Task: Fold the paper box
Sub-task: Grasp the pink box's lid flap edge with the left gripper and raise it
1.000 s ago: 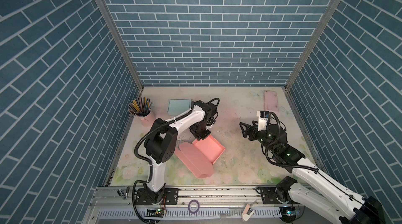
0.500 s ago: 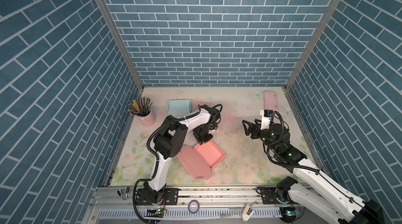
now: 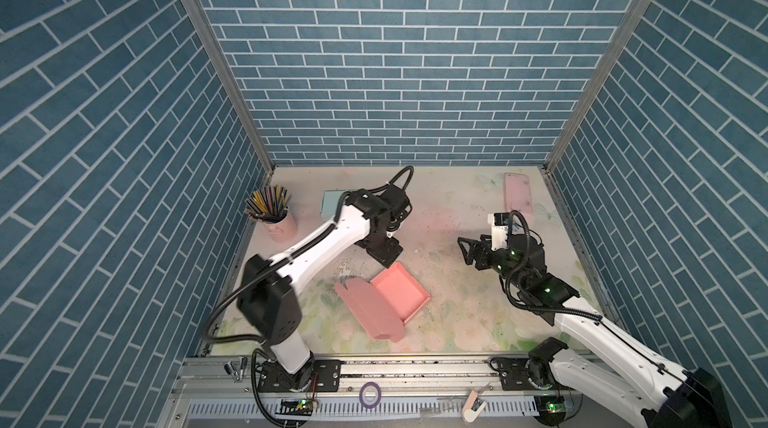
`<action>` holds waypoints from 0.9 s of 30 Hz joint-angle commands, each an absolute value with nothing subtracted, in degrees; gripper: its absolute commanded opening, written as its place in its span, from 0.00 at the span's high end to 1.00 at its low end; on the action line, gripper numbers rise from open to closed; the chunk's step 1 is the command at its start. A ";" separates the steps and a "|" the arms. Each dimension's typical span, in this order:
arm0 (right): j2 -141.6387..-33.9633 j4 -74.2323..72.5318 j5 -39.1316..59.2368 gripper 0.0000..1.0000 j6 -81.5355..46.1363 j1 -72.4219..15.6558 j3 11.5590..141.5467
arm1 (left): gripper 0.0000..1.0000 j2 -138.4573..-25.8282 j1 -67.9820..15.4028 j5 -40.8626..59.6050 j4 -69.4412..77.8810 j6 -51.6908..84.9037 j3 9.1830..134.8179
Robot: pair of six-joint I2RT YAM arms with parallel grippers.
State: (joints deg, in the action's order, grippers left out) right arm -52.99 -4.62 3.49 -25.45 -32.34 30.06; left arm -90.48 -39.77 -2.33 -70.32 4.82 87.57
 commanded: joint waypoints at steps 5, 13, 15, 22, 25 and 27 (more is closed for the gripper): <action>-59.14 -8.71 10.98 0.17 -25.23 -32.18 31.18 | 0.01 -64.12 -46.49 -8.08 -78.32 32.98 71.99; -62.14 -9.88 12.70 0.18 -25.09 -32.17 32.61 | 0.01 -50.31 -54.97 -9.85 -69.93 52.66 57.87; -61.49 -9.38 12.01 0.17 -25.07 -32.17 32.51 | 0.01 -50.99 -56.68 -9.79 -66.50 54.80 56.01; -58.60 -9.33 10.37 0.17 -24.87 -32.19 31.38 | 0.12 -53.09 -60.26 -12.87 -63.95 59.85 51.89; -58.11 -9.10 9.85 0.17 -24.96 -32.17 31.27 | 0.19 -52.74 -61.21 -12.68 -61.90 61.15 49.89; -58.05 -9.05 9.35 0.17 -25.03 -32.21 31.20 | 0.25 -52.52 -61.36 -12.38 -59.42 61.26 48.53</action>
